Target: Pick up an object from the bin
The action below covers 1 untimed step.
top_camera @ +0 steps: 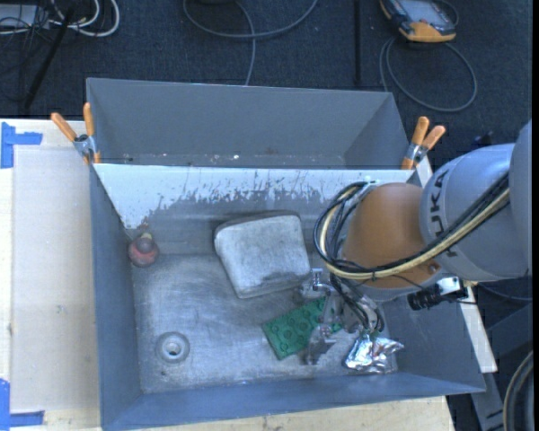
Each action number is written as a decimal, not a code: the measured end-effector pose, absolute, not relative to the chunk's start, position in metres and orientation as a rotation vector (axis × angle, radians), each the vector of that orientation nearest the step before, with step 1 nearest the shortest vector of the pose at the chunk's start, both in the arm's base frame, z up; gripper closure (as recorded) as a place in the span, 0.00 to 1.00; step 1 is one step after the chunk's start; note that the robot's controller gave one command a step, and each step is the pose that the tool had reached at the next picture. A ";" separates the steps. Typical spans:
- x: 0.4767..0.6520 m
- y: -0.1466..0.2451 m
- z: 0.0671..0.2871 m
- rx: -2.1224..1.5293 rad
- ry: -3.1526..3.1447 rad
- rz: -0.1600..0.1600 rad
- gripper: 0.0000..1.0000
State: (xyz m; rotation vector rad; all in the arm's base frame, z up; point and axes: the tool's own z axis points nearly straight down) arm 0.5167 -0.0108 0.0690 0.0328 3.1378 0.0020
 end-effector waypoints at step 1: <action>0.517 -0.010 0.073 0.029 3.140 0.002 1.00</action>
Offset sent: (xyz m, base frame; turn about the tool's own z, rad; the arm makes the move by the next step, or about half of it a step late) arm 0.0000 0.0000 0.0000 0.0000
